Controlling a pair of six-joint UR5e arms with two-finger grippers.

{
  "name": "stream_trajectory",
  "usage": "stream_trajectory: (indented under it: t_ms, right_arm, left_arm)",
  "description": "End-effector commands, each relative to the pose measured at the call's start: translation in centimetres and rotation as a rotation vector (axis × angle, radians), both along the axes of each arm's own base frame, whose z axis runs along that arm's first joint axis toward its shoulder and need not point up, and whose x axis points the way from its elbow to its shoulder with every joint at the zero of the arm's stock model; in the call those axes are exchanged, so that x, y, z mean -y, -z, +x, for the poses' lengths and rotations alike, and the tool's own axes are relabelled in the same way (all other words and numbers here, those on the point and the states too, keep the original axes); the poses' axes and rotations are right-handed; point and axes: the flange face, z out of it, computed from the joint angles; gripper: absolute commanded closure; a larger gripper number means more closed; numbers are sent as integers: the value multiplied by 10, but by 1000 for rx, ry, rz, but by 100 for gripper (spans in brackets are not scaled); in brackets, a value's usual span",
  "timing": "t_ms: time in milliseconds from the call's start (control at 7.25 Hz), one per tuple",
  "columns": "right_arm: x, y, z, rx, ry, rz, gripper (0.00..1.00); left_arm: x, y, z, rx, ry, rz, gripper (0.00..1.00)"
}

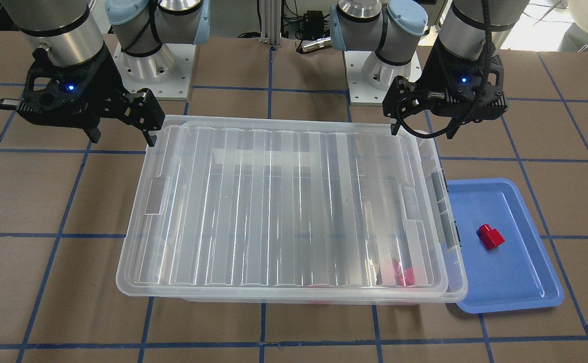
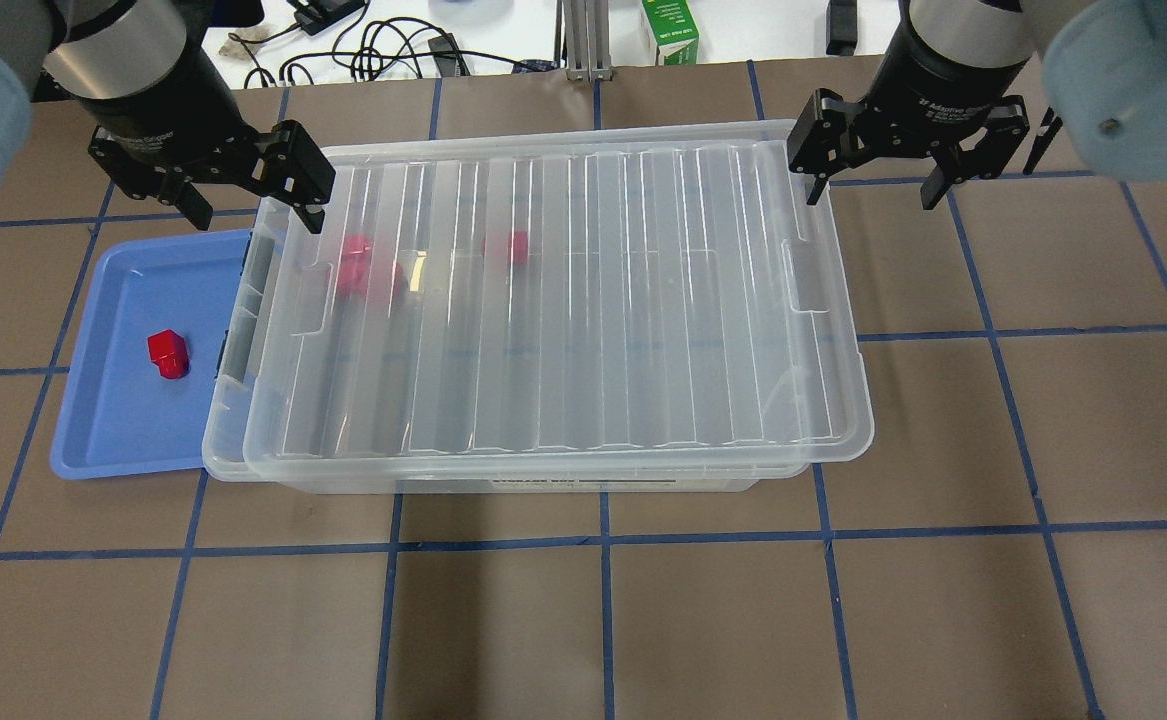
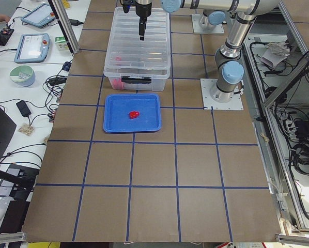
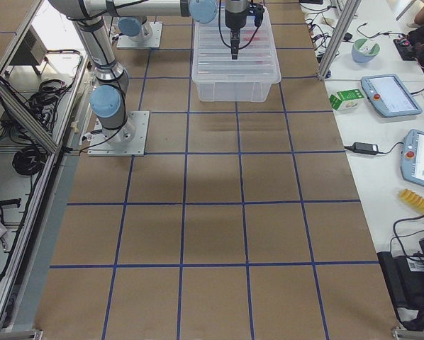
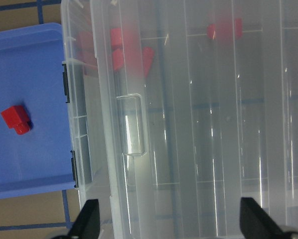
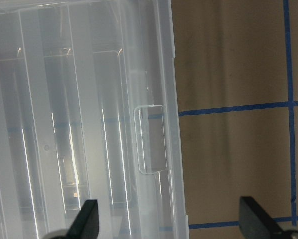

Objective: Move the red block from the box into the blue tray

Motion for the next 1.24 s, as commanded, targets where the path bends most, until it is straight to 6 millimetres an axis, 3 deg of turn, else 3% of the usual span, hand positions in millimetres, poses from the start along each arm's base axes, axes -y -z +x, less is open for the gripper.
stream_trajectory:
  t_ms: [0, 1103]
  right_arm:
    - [0, 0, 0, 0, -2, 0, 0]
    - [0, -2, 1, 4, -2, -6, 0]
  left_arm:
    - [-1, -1, 0, 0, -2, 5, 0]
    - [-2, 1, -1, -29, -38, 22, 0]
